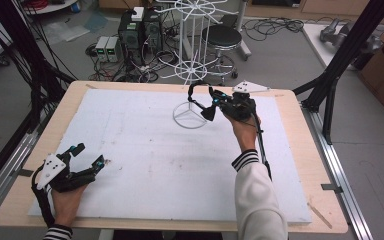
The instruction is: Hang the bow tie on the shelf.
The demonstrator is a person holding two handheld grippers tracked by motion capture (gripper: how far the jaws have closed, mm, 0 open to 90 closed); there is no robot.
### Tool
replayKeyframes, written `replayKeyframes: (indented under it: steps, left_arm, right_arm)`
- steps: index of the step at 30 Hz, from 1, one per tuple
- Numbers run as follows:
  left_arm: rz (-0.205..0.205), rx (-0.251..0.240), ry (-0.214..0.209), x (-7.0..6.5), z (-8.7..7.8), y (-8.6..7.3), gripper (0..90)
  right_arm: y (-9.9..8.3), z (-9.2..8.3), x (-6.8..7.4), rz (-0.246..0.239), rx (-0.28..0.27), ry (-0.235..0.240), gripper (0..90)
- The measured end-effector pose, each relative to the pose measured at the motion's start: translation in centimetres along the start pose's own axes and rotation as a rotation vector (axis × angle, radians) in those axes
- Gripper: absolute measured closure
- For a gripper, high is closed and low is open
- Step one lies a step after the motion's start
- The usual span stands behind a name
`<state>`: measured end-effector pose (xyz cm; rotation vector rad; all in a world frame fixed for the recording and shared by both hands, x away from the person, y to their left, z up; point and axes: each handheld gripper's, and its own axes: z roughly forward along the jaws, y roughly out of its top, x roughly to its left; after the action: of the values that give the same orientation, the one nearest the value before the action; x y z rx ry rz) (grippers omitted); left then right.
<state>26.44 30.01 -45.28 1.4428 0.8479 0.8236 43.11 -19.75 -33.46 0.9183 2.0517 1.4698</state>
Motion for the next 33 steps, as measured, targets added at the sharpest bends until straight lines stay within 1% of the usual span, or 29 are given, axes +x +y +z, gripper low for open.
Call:
replayKeyframes:
  steps: [2,3,5,6,7,8,9,10,11,12,15,16,17,20,23,27,28,30,31,32,33]
  left_arm:
    - [-0.001,0.0,0.001,0.0,0.0,0.0,18.1]
    - [0.0,0.0,0.0,0.0,0.0,0.0,18.1]
    - [-0.003,-0.001,0.001,0.0,0.0,0.0,18.1]
    - [-0.003,-0.001,0.001,0.0,0.0,0.0,18.1]
    - [0.0,0.001,0.0,0.0,0.0,0.0,18.2]
    - [-0.003,-0.001,0.001,0.0,0.0,0.0,18.1]
    - [0.0,0.001,0.0,0.0,0.0,0.0,18.1]
    - [0.001,0.001,-0.001,0.0,0.0,0.0,18.2]
    - [0.0,0.001,0.0,0.0,0.0,0.0,18.2]
    - [0.0,0.0,0.001,0.0,0.0,0.0,18.1]
    - [0.002,-0.001,0.001,0.0,0.0,0.0,18.1]
    - [0.002,-0.001,0.001,0.0,0.0,0.0,18.1]
    - [0.001,-0.001,0.0,0.0,0.0,0.0,18.1]
    - [0.001,-0.001,0.0,0.0,0.0,0.0,18.1]
    - [0.0,-0.002,0.0,-0.1,0.0,0.0,18.1]
    - [0.002,-0.004,0.0,-0.1,0.0,0.0,18.1]
    - [0.002,-0.005,0.0,-0.1,0.0,0.0,18.1]
    - [0.008,-0.005,-0.001,-0.1,-0.1,0.0,18.1]
    - [0.01,-0.006,-0.002,-0.1,-0.1,0.0,18.1]
    - [0.01,-0.006,-0.001,-0.1,-0.1,0.0,18.1]
    - [0.01,-0.006,-0.001,-0.1,-0.1,0.0,18.1]
  right_arm:
    - [0.0,0.1,0.1,-0.008,0.011,-0.002,81.7]
    - [-0.1,0.1,0.3,-0.015,0.023,-0.001,72.7]
    - [-0.1,0.2,0.4,-0.008,0.032,0.0,61.1]
    - [-0.2,0.3,0.5,-0.015,0.039,-0.004,50.8]
    - [-0.2,0.4,0.6,-0.014,0.054,-0.009,38.7]
    - [-0.3,0.5,0.7,-0.018,0.075,-0.023,28.3]
    - [-0.3,0.6,0.9,-0.029,0.091,-0.043,21.0]
    - [-0.4,0.6,1.1,-0.047,0.107,-0.073,13.1]
    - [-0.5,0.7,1.2,-0.052,0.119,-0.09,10.2]
    - [-0.6,0.7,1.3,-0.048,0.135,-0.101,10.2]
    - [-0.8,0.3,1.4,-0.023,0.134,-0.085,10.2]
    - [-0.8,0.3,1.4,-0.023,0.134,-0.085,10.2]
    - [-1.0,-0.1,1.5,-0.012,0.125,-0.07,10.2]
    - [-1.3,-1.1,1.8,-0.009,0.123,-0.063,10.2]
    - [-1.8,-2.4,2.1,-0.002,0.094,-0.056,10.1]
    - [-2.9,-4.6,2.7,0.009,0.054,-0.059,10.1]
    - [-3.2,-5.0,2.9,0.007,0.038,-0.064,10.1]
    - [-3.8,-6.0,3.2,0.018,0.011,-0.071,10.1]
    - [-4.3,-6.5,3.3,0.011,-0.012,-0.078,10.1]
    - [-4.5,-6.8,3.5,0.011,-0.02,-0.085,10.1]
    - [-4.8,-7.2,3.7,0.014,-0.011,-0.092,10.1]
